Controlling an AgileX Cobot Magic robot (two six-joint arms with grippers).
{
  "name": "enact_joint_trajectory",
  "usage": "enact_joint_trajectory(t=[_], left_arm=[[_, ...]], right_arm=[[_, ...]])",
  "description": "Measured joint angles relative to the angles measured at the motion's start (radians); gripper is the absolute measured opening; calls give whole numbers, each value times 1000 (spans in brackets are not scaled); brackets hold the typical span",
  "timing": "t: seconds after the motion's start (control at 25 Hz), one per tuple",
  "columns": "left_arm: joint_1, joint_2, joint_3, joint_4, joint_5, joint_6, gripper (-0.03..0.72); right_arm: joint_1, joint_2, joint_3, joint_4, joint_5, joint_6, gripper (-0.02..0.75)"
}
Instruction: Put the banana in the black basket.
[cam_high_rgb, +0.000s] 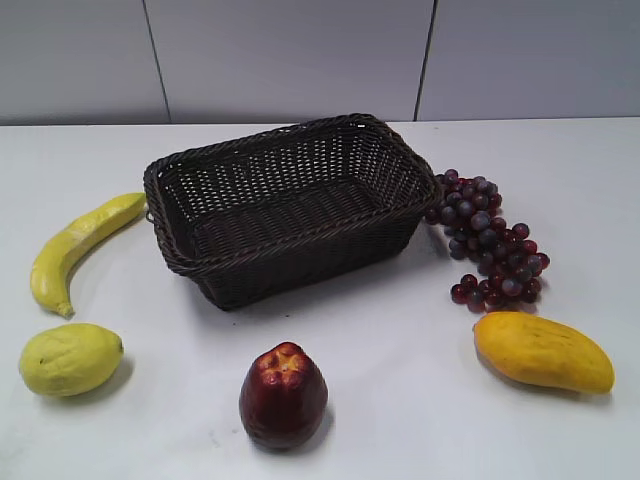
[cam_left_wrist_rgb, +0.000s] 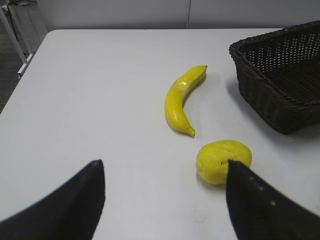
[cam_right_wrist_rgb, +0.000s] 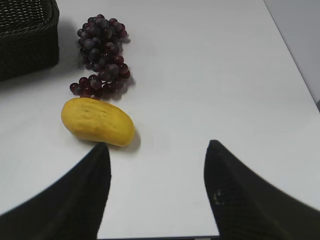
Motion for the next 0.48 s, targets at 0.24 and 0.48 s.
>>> enact_joint_trajectory(t=[0.24,0.48], left_arm=[[0,0,0,0,0,0,560],[0,0,0,0,0,0,560]], right_arm=[[0,0,0,0,0,0,482],[0,0,0,0,0,0,482]])
